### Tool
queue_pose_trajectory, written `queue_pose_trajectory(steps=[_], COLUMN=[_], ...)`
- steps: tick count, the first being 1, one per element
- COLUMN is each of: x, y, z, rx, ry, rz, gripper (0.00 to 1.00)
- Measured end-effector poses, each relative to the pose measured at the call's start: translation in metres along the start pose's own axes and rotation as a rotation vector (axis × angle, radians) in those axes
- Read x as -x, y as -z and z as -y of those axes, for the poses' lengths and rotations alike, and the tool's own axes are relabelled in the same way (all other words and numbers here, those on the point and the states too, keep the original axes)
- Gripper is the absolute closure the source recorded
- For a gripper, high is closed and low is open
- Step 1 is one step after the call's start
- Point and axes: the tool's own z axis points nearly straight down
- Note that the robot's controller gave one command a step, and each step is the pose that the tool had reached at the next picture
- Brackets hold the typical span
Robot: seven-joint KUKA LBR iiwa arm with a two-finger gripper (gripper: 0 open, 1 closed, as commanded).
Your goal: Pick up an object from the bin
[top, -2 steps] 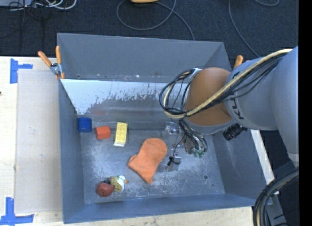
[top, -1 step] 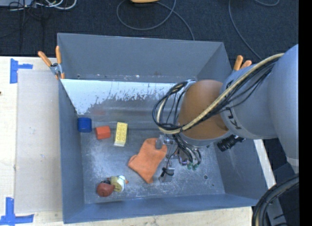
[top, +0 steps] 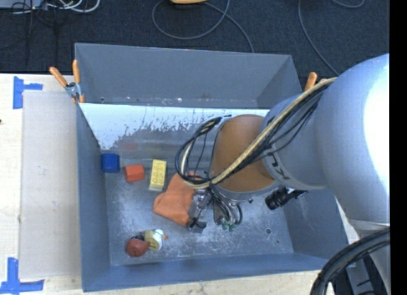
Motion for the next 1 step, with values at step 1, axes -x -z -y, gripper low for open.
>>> queue_pose_trajectory(steps=[1], x=[0.0], y=[0.0], z=[0.0], rx=[0.0], ry=[0.0], rz=[0.0], gripper=[1.0])
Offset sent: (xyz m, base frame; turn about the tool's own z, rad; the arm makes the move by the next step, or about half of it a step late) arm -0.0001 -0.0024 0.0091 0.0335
